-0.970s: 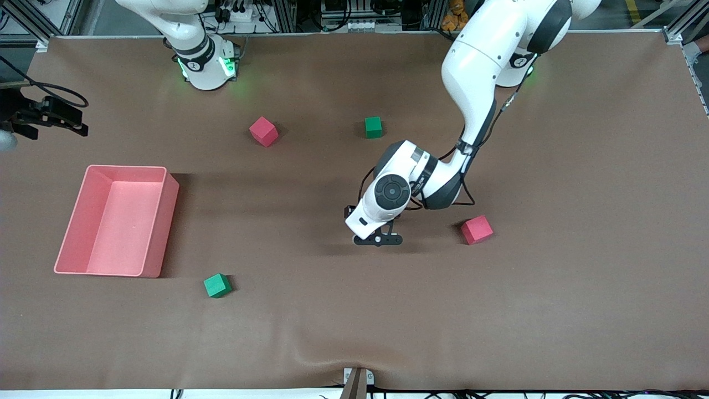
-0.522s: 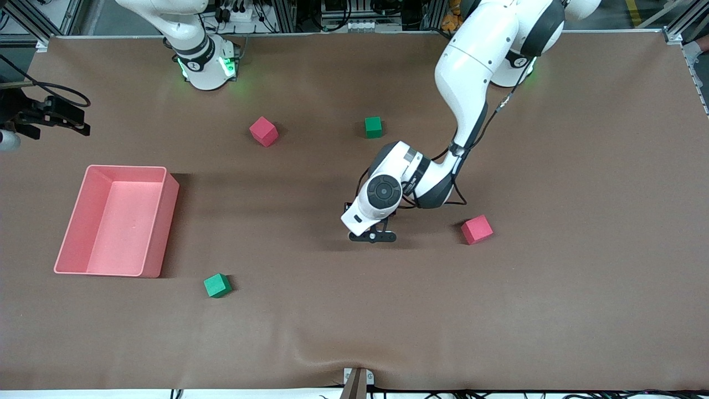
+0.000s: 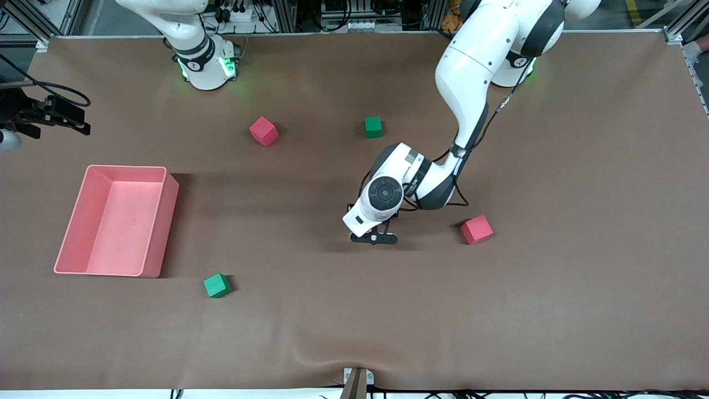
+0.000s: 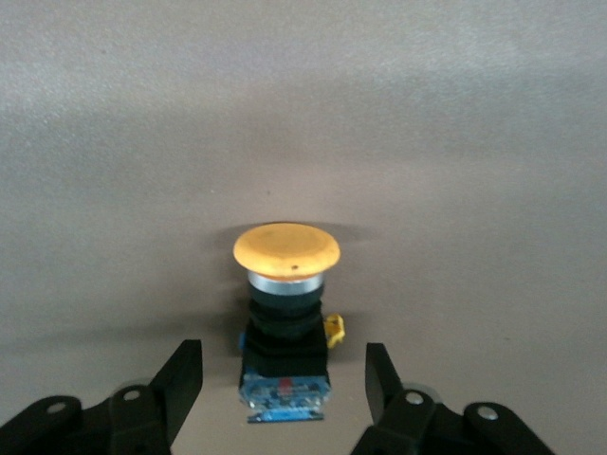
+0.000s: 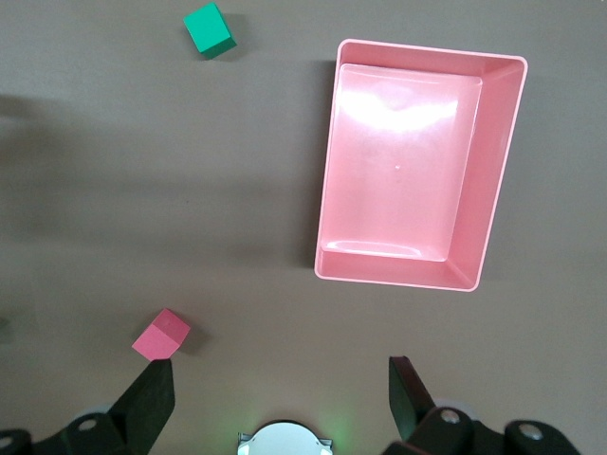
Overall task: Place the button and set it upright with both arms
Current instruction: 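Lower the left gripper over the button and grasp it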
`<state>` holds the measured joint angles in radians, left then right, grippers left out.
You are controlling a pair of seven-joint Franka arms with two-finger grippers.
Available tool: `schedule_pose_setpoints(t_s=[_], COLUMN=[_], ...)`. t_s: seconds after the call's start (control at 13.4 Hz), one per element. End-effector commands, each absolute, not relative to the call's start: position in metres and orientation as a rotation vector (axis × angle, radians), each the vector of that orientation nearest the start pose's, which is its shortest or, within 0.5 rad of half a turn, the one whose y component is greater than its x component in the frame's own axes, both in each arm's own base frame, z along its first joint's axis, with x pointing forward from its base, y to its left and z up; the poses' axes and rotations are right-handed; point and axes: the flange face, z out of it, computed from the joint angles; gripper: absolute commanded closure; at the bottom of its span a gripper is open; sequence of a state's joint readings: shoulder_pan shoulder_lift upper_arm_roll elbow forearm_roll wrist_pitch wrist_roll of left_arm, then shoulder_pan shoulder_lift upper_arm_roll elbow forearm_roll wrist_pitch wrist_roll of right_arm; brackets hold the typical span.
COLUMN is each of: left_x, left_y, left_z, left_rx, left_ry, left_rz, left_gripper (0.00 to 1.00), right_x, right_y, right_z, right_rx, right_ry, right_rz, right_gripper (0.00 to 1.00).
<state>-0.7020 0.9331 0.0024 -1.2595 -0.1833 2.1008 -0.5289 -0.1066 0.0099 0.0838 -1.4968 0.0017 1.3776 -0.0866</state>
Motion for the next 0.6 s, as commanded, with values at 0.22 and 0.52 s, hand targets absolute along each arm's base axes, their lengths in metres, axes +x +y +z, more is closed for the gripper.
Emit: schedule_pose_setpoints(t_s=[0.22,0.52], left_x=[0.5615,0.5599], left_y=[-0.4861,-0.4890], left_z=[0.1813,0.1831], left_rx=[-3.168,-3.171], left_ry=[0.180,0.180], left_rz=[0.212,0.211], left_gripper=[0.41,0.64], right_x=[0.5370,0.5388], right_y=[-0.0119,-0.0105], right_z=[0.6398,0.6369], right_rx=[-3.123,-3.123], right_ry=[-0.115,-0.110], right_rz=[0.211,0.215], right_gripper=[0.00,0.00])
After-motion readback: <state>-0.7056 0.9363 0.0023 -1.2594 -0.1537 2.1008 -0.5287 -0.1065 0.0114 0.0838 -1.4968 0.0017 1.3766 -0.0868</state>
